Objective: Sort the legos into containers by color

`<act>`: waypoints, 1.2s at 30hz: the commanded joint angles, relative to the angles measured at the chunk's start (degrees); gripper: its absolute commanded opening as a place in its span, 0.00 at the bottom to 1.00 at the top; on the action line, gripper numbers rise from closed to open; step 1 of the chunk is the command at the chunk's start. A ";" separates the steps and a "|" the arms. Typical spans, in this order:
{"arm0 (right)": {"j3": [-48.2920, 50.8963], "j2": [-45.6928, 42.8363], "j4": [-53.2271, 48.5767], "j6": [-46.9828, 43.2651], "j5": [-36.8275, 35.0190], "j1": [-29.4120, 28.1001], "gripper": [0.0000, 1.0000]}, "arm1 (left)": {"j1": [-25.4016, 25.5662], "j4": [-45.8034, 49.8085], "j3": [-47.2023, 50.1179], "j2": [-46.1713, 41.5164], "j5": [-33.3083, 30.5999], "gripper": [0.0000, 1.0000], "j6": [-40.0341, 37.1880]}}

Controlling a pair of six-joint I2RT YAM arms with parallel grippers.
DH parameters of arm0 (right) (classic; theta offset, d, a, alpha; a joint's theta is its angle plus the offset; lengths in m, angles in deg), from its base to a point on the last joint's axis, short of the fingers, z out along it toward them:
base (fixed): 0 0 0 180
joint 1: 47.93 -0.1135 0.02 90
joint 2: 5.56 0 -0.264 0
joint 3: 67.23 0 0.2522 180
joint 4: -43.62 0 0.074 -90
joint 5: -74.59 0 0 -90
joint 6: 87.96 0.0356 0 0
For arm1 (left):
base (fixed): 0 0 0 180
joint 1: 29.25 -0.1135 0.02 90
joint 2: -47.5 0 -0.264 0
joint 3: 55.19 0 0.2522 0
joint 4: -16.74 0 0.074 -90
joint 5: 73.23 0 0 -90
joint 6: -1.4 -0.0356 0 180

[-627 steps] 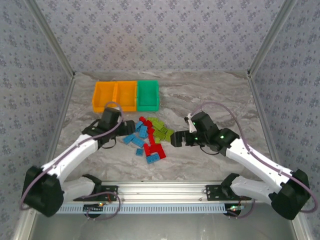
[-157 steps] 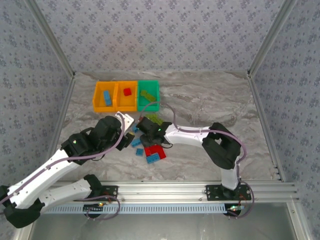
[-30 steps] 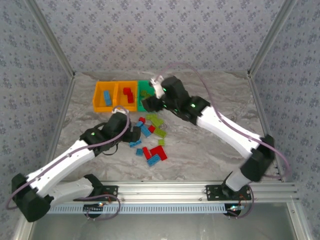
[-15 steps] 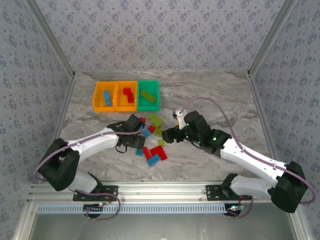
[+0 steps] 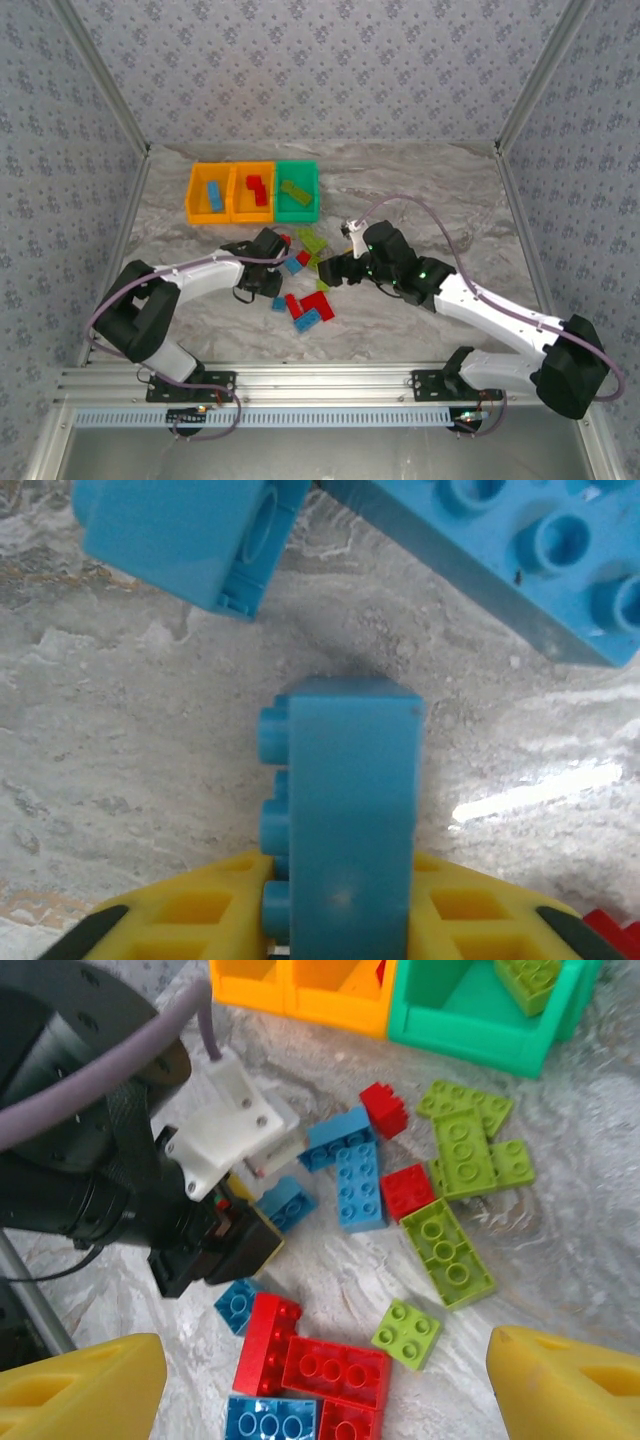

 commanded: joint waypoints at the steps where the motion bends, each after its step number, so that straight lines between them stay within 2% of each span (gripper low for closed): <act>1: -1.11 1.15 0.03 0.38 3.67 -0.39 0.84 | -0.37 -1.99 -1.08 -3.89 -0.87 0.22 0.00; 3: -0.85 0.91 0.35 0.46 2.53 -0.64 0.84 | -0.43 -3.14 -0.38 -8.09 -4.35 0.17 -0.03; 6: -0.25 -0.10 1.54 0.52 0.91 -0.50 0.85 | -1.46 -3.91 -1.36 -14.91 -11.67 0.16 -0.58; 10: -0.09 -0.18 3.31 0.48 -0.73 -0.04 0.86 | -10.51 -9.26 -5.38 -16.59 -13.20 0.17 -1.61; 12: -0.27 0.18 3.44 0.94 -2.06 0.05 0.86 | -15.31 -13.10 -8.12 -13.26 -13.06 0.17 -1.85; 16: 0.48 -0.28 3.08 2.92 -3.05 -0.16 0.85 | -22.92 -17.12 -17.24 -1.12 -12.47 0.17 -2.09; 23: 5.99 -4.68 3.68 5.71 -4.65 -0.51 0.85 | -29.95 -9.66 -39.05 18.99 -6.72 0.18 -1.98; 26: 6.53 -6.75 2.64 5.68 -5.83 -0.44 0.85 | -31.88 -8.15 -44.80 24.38 -2.54 0.25 -1.62; 30: 6.52 -8.41 2.55 5.68 -6.34 -0.43 0.85 | -32.28 -4.34 -50.11 28.20 -0.42 0.34 -2.11; 33: 6.50 -8.52 2.80 5.97 -6.73 -0.49 0.85 | -32.27 -5.26 -48.57 27.20 1.35 0.41 -1.71; 36: 6.63 -7.95 3.50 6.43 -6.83 -0.46 0.85 | -32.18 -5.91 -46.16 24.45 2.08 0.44 -1.46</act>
